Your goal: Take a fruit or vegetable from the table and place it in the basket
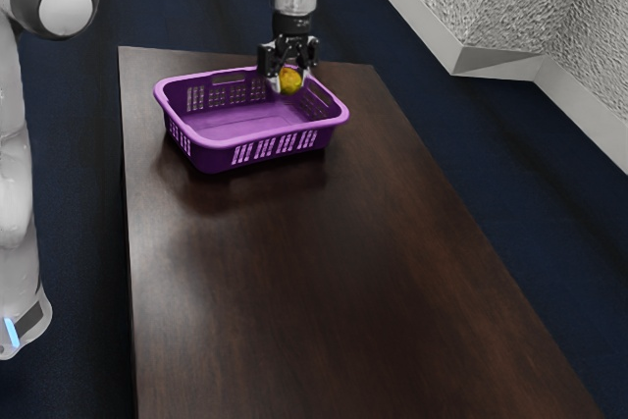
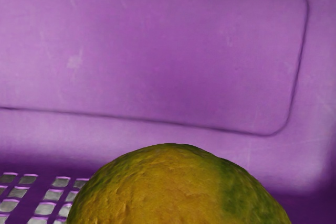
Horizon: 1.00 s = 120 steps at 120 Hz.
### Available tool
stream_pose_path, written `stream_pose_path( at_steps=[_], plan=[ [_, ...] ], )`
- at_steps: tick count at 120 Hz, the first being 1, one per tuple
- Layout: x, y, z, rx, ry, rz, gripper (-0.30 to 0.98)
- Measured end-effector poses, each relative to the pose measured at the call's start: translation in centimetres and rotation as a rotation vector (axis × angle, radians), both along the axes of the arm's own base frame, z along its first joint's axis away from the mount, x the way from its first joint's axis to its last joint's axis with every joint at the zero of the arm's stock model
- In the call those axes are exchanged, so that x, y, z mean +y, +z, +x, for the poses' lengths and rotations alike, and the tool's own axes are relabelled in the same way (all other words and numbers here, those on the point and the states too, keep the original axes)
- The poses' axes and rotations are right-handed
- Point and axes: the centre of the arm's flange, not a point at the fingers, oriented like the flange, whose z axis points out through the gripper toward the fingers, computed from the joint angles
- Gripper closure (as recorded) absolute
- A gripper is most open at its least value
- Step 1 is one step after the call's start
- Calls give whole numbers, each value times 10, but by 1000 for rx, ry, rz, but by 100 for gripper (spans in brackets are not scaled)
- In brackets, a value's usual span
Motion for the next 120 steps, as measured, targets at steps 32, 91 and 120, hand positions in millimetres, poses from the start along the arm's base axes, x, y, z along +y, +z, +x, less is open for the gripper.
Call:
stream_pose_path(
  at_steps=[32, 91, 120],
  plan=[
    [23, -19, 44, 18, 29, 22, 34],
    [35, -18, 41, -24, 70, -41, 4],
    [-188, 69, 85, -149, -374, 61, 1]
  ],
)
